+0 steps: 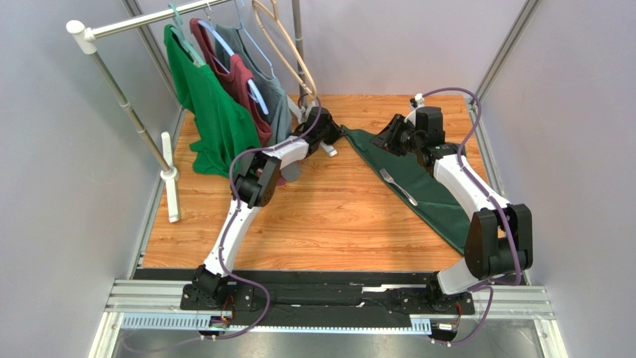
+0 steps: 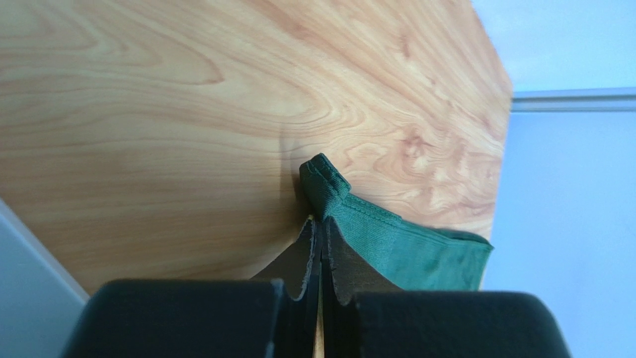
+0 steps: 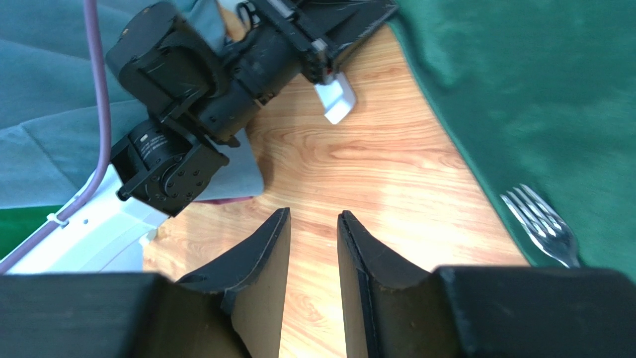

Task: Fold the napkin, place the utensils inside, and roll it up
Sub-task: Fold the napkin

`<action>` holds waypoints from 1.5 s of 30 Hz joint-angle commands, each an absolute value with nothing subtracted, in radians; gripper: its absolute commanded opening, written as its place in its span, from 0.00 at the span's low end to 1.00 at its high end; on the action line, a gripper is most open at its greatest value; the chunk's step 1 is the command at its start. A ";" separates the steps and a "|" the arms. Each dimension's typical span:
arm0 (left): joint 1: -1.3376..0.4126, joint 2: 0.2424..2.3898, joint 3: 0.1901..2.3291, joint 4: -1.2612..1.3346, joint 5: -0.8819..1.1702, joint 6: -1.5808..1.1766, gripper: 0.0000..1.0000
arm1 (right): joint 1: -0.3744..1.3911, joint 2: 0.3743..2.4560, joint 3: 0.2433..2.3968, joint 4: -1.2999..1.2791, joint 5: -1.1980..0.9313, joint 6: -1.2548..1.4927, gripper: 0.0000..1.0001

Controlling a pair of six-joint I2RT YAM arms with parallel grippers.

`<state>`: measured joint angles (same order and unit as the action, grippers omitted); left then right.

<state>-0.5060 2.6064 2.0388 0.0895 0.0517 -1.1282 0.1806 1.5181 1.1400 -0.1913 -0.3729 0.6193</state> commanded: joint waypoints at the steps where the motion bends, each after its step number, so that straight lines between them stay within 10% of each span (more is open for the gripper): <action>1: -0.466 2.597 1.997 0.311 0.146 -1.091 0.00 | 0.147 1.416 1.096 -0.233 -0.276 0.583 0.33; 45: -0.730 2.168 1.470 0.658 0.147 -0.704 0.00 | 0.052 1.101 0.993 -0.453 -0.029 0.522 0.34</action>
<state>-0.6720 2.2326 1.4727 0.6144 0.1543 -0.7898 0.0574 1.1477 0.9955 -0.4686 -0.0486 0.5289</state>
